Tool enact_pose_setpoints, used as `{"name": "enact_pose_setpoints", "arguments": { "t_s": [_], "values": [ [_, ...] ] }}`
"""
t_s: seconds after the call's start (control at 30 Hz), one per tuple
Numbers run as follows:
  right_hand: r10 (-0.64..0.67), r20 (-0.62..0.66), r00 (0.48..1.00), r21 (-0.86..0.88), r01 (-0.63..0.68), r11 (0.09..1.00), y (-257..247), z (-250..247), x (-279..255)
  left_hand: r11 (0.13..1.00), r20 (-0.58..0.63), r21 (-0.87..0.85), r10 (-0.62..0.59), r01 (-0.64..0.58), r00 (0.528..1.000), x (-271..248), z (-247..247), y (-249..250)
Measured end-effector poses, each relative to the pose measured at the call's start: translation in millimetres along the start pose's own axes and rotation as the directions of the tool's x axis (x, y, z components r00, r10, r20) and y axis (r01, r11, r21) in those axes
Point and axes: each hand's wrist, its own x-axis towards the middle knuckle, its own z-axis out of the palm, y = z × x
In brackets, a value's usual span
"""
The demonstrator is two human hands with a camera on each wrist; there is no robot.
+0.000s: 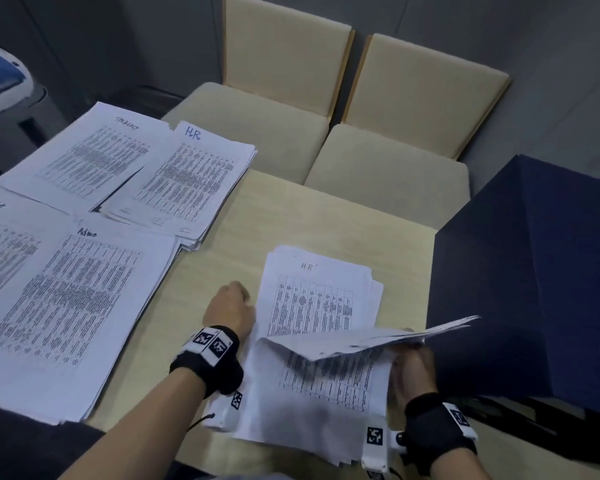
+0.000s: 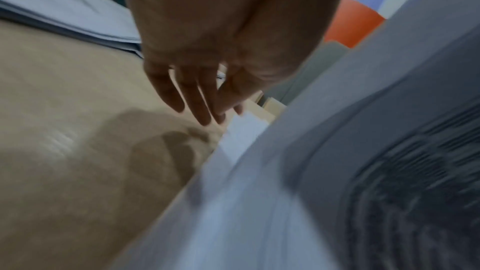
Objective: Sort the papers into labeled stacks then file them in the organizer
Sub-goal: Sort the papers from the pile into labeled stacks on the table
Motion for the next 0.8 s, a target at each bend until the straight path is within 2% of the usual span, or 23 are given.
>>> {"name": "enact_pose_setpoints", "arguments": {
  "t_s": [0.07,0.13,0.27,0.37,0.47,0.57,0.6,0.67,0.7,0.73,0.77,0.8],
  "values": [
    [-0.011,-0.021,1.000,0.016,0.011,1.000,1.3,-1.7,-2.0,0.992,0.090,0.105,-0.086,0.077,0.992,0.6,6.0,1.2],
    [-0.007,-0.021,1.000,0.020,0.007,1.000,4.5,-6.2,-1.4,0.985,0.156,0.151,-0.105,0.081,0.982,-0.1,12.3,6.0],
    [0.062,-0.008,0.998,-0.069,-0.062,0.996,-0.6,-7.3,-6.5,0.975,0.172,0.221,-0.045,0.006,0.984,1.1,25.4,13.7],
    [0.058,-0.049,0.997,-0.095,-0.063,0.994,-1.5,-7.0,-4.0,0.983,0.195,0.171,0.032,-0.066,0.980,2.0,32.4,22.4],
    [0.054,-0.063,0.997,-0.065,-0.058,0.996,-6.1,-4.9,-2.7,0.991,0.193,0.127,0.017,-0.043,0.981,13.8,32.7,29.6],
    [-0.015,-0.056,0.998,-0.047,0.012,0.999,-19.8,-0.2,-3.6,0.992,0.148,0.127,-0.003,-0.016,0.989,26.9,21.6,39.2],
    [-0.040,-0.059,0.998,-0.035,0.038,0.999,-25.2,0.3,-2.6,0.974,0.127,0.218,0.032,-0.059,0.991,28.9,17.8,43.9],
    [-0.069,-0.057,0.996,-0.006,0.069,0.998,-35.5,0.6,2.0,0.862,0.074,0.469,0.178,-0.192,0.981,30.8,12.3,53.0],
    [-0.079,-0.061,0.995,0.014,0.080,0.997,-40.6,1.4,4.1,0.826,0.053,0.495,0.282,-0.270,0.958,31.0,8.7,57.5],
    [-0.086,-0.065,0.994,0.027,0.088,0.996,-46.0,2.8,5.2,0.829,0.053,0.431,0.371,-0.356,0.927,30.4,2.5,63.7],
    [-0.105,-0.057,0.993,0.028,0.107,0.994,-51.9,5.8,5.9,0.855,0.053,0.271,0.445,-0.441,0.894,28.8,-6.0,71.6],
    [-0.139,-0.042,0.989,0.023,0.140,0.990,-58.3,10.4,5.0,0.869,0.062,0.042,0.491,-0.494,0.869,28.0,-14.9,79.8]
  ]
}}
